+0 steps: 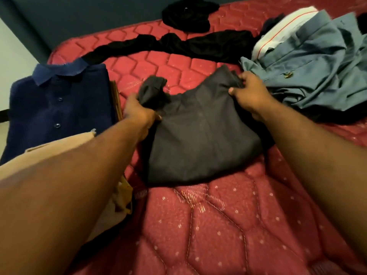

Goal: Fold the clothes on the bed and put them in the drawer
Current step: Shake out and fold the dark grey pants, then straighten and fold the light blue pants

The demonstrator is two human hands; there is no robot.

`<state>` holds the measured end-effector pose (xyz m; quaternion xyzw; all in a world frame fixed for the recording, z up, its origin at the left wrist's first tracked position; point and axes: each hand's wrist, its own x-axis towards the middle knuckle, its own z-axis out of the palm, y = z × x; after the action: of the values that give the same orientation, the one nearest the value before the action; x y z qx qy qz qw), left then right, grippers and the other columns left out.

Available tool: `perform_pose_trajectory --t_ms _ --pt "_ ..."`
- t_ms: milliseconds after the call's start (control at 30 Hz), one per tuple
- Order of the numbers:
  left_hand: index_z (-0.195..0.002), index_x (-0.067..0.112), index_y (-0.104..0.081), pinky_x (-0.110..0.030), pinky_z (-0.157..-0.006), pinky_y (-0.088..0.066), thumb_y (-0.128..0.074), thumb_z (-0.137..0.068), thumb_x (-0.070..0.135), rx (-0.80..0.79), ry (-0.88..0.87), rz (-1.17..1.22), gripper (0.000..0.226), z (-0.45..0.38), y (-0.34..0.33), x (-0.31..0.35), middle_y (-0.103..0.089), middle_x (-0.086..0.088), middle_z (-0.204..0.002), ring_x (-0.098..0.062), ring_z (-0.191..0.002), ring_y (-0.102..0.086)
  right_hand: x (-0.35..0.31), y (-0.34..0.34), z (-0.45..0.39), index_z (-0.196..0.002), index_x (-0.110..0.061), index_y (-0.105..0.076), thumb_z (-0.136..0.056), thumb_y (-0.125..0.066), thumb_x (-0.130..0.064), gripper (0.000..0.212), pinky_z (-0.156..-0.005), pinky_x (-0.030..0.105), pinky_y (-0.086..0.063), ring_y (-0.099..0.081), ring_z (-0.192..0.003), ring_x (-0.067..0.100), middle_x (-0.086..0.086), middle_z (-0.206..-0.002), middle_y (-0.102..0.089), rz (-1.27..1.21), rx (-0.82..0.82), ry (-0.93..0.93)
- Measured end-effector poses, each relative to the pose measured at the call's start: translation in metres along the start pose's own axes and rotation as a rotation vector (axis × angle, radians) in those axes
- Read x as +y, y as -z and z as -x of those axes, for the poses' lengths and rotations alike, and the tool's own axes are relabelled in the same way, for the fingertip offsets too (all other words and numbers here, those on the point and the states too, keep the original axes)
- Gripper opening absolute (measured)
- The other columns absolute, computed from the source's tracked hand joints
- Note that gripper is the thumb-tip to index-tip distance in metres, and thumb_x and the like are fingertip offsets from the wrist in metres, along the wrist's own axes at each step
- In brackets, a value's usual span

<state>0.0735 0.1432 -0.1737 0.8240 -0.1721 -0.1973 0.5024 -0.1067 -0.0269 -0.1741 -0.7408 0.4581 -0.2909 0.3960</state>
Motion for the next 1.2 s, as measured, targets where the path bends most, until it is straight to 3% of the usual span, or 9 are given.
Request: perform_pose_trajectory --t_ms 133,233,300,400,533,700,767,1000,1200 --pt "-0.136 0.016 -0.038 -0.027 -0.08 -0.046 -0.073 -0.082 0.009 0.228 -0.084 -0.143 0.064 -0.062 0.023 0.019 -0.052 -0.006 -0.13 -0.021 -0.104 -0.056 -0.052 -0.039 -0.051 -0.13 -0.018 -0.047 -0.089 -0.062 -0.027 0.045 -0.088 0.04 -0.045 -0.056 -0.115 0.035 0.015 -0.126 -0.058 0.454 0.129 0.111" --pt "-0.153 0.034 -0.013 -0.05 -0.108 -0.032 -0.056 -0.094 0.014 0.395 -0.317 -0.731 0.076 -0.081 0.019 0.024 -0.022 -0.006 -0.158 -0.033 -0.142 -0.026 -0.064 -0.08 -0.055 -0.141 -0.022 -0.036 -0.091 -0.058 -0.04 0.058 -0.1 0.05 -0.039 -0.04 -0.131 0.035 0.012 -0.142 -0.044 0.76 0.087 0.337" --pt "-0.152 0.029 -0.02 -0.054 -0.112 -0.024 -0.053 -0.097 0.026 0.075 -0.514 -0.92 0.064 -0.071 -0.003 0.014 -0.022 -0.006 -0.16 -0.031 -0.146 -0.02 -0.039 -0.104 -0.046 -0.141 -0.026 -0.041 -0.094 -0.045 -0.054 0.055 -0.112 0.054 -0.024 -0.025 -0.142 0.033 0.008 -0.152 -0.033 0.819 -0.185 0.323" --pt "-0.154 0.029 -0.017 -0.065 -0.114 -0.003 -0.03 -0.101 0.053 -0.366 -0.288 -0.991 0.06 -0.055 -0.031 -0.021 -0.01 0.005 -0.163 -0.024 -0.15 -0.008 -0.004 -0.103 -0.028 -0.14 -0.026 -0.044 -0.097 -0.032 -0.057 0.054 -0.116 0.053 -0.013 -0.022 -0.145 0.03 0.006 -0.155 -0.032 0.746 -0.181 0.195" --pt "-0.154 0.03 -0.015 -0.072 -0.108 0.006 -0.032 -0.101 0.046 -0.082 -0.492 -1.091 0.058 -0.036 -0.044 -0.019 -0.003 0.003 -0.164 -0.031 -0.15 0.004 0.015 -0.054 -0.012 -0.131 -0.016 -0.054 -0.096 -0.043 -0.041 0.045 -0.117 0.047 -0.018 -0.032 -0.14 0.028 0.009 -0.146 -0.044 0.754 0.112 0.313" --pt "-0.154 0.034 -0.012 -0.07 -0.109 0.006 -0.025 -0.098 0.06 -0.34 -0.685 -1.084 0.063 0.012 -0.093 -0.004 0.0 0.003 -0.164 -0.026 -0.15 0.009 0.078 0.054 -0.014 -0.145 -0.02 -0.036 -0.089 -0.057 -0.027 0.061 -0.114 0.057 -0.01 -0.015 -0.145 0.037 0.017 -0.158 -0.017 1.027 0.238 0.068" --pt "-0.156 0.03 -0.007 -0.07 -0.108 0.009 -0.029 -0.099 0.058 -0.303 -0.73 -1.129 0.067 0.034 -0.11 -0.007 0.005 0.0 -0.164 -0.027 -0.149 0.013 0.094 0.091 -0.013 -0.146 -0.017 -0.035 -0.089 -0.06 -0.029 0.063 -0.112 0.055 -0.017 -0.025 -0.141 0.037 0.022 -0.151 -0.029 1.039 0.218 -0.022" --pt "-0.155 0.024 -0.017 -0.042 -0.122 -0.001 -0.034 -0.101 0.044 -0.284 -0.712 -0.767 0.06 0.133 -0.133 -0.045 -0.012 0.001 -0.163 -0.017 -0.151 -0.004 0.066 0.107 0.005 -0.103 -0.021 -0.07 -0.087 -0.056 -0.015 0.022 -0.102 0.042 -0.026 -0.059 -0.106 0.032 0.011 -0.104 -0.069 0.865 0.249 -0.021" --pt "-0.15 0.045 -0.017 -0.042 -0.12 -0.024 -0.044 -0.089 0.014 -0.48 -0.435 0.16 0.074 0.142 -0.091 -0.066 -0.03 0.009 -0.157 -0.012 -0.145 -0.03 -0.014 0.041 0.194 -0.113 -0.014 -0.065 -0.094 -0.049 -0.017 0.025 -0.089 0.039 -0.048 -0.062 -0.109 0.032 0.013 -0.116 -0.066 0.889 -0.551 0.183"
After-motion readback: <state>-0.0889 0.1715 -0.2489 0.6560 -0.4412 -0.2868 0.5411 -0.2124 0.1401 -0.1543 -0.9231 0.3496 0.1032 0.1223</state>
